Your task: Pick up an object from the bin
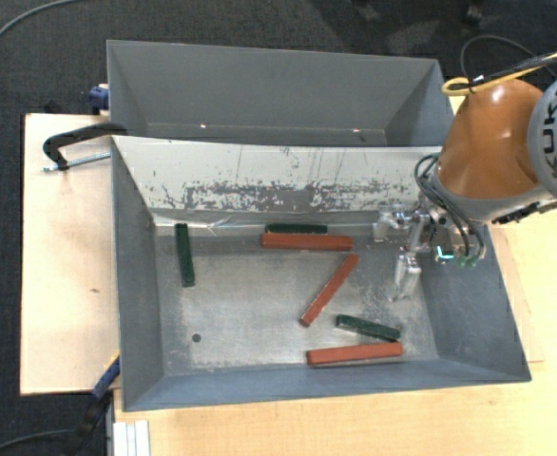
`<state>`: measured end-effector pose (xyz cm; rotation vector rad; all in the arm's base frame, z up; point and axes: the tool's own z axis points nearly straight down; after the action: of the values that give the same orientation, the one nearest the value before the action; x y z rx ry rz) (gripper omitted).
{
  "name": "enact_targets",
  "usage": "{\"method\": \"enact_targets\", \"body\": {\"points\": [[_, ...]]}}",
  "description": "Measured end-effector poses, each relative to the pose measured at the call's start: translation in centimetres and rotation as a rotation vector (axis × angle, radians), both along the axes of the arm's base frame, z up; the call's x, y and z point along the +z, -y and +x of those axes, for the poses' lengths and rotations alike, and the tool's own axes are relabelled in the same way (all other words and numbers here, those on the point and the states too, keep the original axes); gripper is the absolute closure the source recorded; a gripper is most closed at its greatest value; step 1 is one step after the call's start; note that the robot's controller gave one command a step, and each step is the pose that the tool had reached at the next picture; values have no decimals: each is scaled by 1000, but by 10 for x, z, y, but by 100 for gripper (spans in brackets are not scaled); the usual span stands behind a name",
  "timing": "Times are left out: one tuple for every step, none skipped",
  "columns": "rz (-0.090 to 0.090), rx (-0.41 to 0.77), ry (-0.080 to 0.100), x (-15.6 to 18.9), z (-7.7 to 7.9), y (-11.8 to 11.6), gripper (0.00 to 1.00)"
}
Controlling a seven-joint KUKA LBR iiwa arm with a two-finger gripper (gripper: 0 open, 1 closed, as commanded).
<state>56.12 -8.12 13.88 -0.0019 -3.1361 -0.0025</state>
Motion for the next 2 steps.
{"method": "enact_targets", "body": {"points": [[3,381,5,-69,6,-87,0],[0,672,7,-37,-25,-81,0]]}}
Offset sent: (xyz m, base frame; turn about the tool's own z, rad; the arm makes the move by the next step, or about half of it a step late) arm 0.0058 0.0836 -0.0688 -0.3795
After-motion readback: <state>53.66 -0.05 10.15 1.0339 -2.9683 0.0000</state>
